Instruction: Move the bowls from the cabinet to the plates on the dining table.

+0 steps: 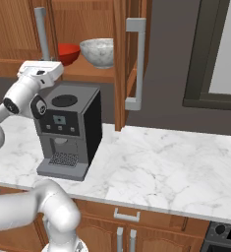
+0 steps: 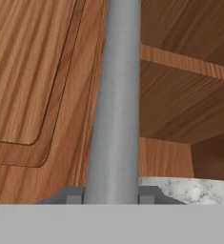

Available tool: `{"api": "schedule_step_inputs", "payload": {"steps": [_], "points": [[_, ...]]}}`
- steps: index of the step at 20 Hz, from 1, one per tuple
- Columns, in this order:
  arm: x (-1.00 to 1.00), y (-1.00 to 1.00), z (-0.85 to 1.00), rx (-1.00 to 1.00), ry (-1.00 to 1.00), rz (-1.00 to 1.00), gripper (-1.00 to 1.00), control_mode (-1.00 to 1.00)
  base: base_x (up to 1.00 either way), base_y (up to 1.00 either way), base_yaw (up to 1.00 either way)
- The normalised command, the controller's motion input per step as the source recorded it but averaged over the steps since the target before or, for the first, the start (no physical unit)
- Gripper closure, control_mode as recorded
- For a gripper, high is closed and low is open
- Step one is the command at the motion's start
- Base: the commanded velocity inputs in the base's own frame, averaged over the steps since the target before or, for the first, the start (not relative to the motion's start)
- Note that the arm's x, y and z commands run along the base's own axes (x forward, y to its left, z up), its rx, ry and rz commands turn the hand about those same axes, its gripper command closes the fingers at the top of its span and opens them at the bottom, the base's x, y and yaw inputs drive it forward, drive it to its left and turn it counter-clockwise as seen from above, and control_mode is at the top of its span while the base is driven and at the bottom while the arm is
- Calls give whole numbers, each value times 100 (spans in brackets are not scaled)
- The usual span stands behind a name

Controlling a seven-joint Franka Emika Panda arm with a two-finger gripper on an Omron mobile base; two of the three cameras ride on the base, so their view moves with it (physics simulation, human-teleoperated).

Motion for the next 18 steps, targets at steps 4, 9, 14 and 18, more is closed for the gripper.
{"api": "schedule_step_inputs", "payload": {"steps": [4,9,14,18], "points": [[-42,40,-7,2,-1,-1,100,-100,0,0,0],[-49,51,-8,0,-2,-2,100,-100,0,0,0],[-41,56,-2,0,2,-1,100,-100,0,0,0],[-37,58,-1,0,3,0,100,-100,0,0,0]]}}
